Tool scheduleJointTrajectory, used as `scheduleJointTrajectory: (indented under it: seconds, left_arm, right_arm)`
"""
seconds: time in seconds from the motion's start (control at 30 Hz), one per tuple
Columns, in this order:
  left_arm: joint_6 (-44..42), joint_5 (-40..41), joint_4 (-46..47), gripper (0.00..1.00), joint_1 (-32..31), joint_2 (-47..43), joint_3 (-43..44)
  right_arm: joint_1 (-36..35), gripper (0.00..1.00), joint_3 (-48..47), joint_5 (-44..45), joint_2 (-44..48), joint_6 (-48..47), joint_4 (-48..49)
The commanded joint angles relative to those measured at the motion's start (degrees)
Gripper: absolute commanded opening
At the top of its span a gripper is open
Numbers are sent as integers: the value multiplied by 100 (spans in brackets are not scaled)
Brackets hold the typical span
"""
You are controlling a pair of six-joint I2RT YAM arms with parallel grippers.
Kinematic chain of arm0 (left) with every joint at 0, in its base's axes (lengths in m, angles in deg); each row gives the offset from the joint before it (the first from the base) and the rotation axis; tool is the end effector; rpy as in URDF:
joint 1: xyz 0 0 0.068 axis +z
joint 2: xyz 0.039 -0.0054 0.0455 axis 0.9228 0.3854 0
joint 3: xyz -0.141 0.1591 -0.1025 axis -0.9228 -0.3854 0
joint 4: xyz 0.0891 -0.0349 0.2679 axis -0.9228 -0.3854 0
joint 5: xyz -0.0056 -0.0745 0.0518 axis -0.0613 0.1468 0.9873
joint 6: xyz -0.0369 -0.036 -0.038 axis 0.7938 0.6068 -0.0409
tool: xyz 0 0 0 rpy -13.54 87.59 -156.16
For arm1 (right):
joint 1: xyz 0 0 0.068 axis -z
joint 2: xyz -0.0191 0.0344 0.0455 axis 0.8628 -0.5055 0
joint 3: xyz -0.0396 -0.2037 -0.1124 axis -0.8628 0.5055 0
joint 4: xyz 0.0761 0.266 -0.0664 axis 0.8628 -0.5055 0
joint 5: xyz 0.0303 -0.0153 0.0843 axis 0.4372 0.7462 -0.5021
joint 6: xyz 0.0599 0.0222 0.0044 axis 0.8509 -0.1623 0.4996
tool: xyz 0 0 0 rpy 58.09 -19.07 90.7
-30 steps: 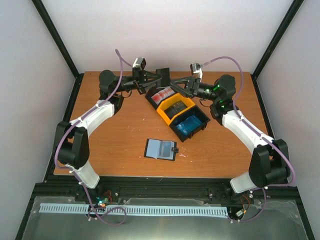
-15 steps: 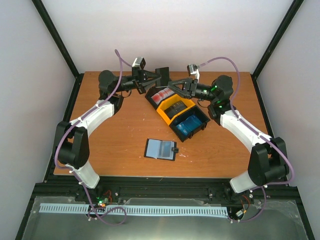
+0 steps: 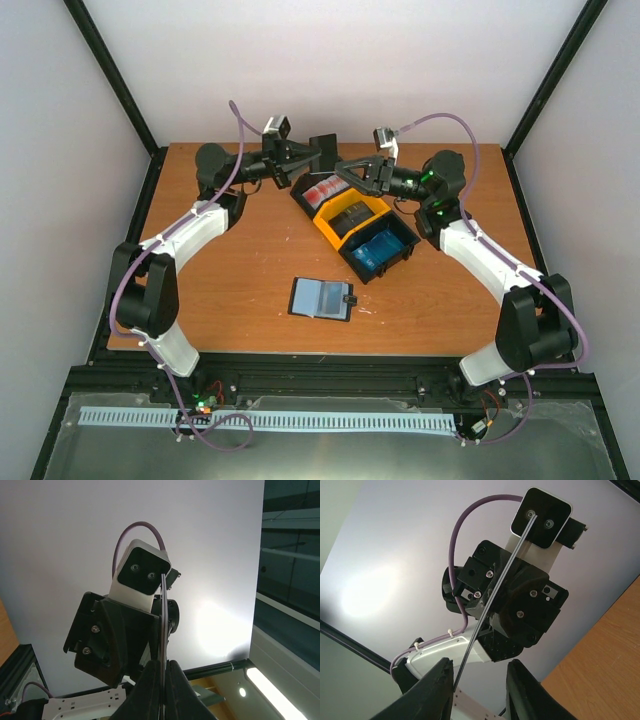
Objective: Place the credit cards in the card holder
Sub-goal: Pick up the credit card from the storage box.
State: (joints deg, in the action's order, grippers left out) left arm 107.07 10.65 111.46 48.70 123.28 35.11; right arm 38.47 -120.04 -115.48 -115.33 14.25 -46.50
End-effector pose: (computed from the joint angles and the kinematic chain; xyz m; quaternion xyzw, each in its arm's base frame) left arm 0.3600 -0.1686 0.3311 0.0000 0.6199 -0.7834 0.0458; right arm 0.3276 0.1732 0.3248 -0.1532 0.6331 0.7109 0.2652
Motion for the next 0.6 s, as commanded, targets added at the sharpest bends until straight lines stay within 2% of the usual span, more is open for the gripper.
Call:
scheduleJointTrajectory:
  seconds: [0.0, 0.23, 0.47, 0.57]
  left_arm:
    - [-223, 33, 167, 1, 26, -246, 19]
    - [-2229, -292, -1687, 2, 19, -441, 182]
    - [-2752, -659, -1933, 5, 1, -408, 214]
    - [-3078, -709, -2261, 9, 7, -429, 242]
  right_arm:
    - [-28, 28, -157, 203, -113, -188, -421]
    - [-43, 12, -665, 119, -256, -638, -1654]
    - [-138, 8, -976, -70, -533, -662, -2005]
    - [-142, 3, -1067, -71, -609, -602, -1970]
